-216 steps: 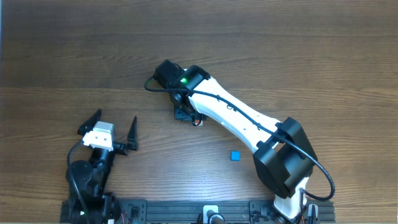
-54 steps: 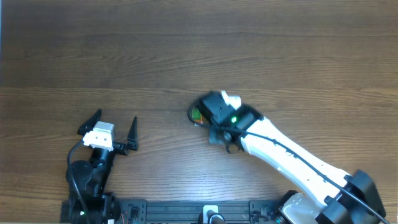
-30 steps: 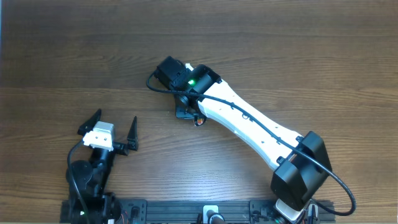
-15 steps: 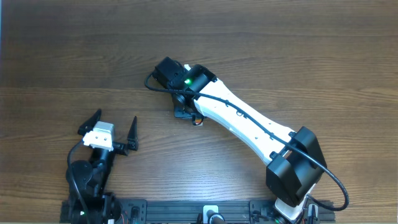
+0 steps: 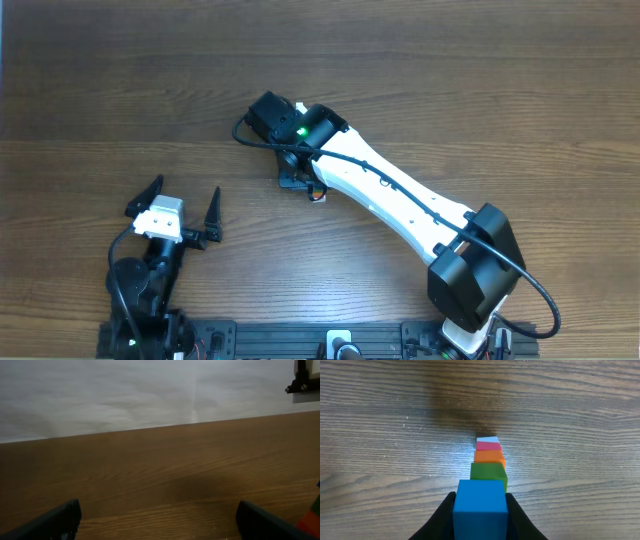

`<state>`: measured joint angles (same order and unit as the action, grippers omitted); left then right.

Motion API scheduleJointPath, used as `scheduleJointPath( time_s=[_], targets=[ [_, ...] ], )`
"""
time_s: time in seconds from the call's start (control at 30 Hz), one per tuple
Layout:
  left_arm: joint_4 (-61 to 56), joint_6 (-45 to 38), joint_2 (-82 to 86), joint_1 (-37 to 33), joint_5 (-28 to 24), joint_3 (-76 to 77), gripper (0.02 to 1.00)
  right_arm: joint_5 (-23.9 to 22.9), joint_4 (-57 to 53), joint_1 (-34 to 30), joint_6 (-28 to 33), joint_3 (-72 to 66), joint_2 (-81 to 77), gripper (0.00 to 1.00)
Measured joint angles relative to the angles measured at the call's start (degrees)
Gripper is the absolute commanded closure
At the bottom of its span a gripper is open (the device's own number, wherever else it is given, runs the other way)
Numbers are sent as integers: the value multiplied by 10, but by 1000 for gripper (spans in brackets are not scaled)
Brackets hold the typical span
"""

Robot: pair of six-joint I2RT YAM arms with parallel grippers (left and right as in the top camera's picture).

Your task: Stack Cubes

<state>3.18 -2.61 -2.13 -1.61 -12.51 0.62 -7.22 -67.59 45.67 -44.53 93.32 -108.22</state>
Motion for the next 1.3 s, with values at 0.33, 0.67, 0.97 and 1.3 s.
scheduleJointPath(
  time_s=[0.33, 0.67, 0.97, 1.3],
  targets=[
    [0, 0, 0, 0, 0, 0, 18, 0, 3, -4, -3, -9, 0, 989],
    [0, 0, 0, 0, 0, 0, 18, 0, 10, -4, -3, -21, 0, 730],
    [0, 0, 0, 0, 0, 0, 18, 2, 12, -4, -5, -25, -1, 20],
    [0, 0, 0, 0, 0, 0, 18, 3, 22, -25, 24, -24, 0, 9]
  ],
)
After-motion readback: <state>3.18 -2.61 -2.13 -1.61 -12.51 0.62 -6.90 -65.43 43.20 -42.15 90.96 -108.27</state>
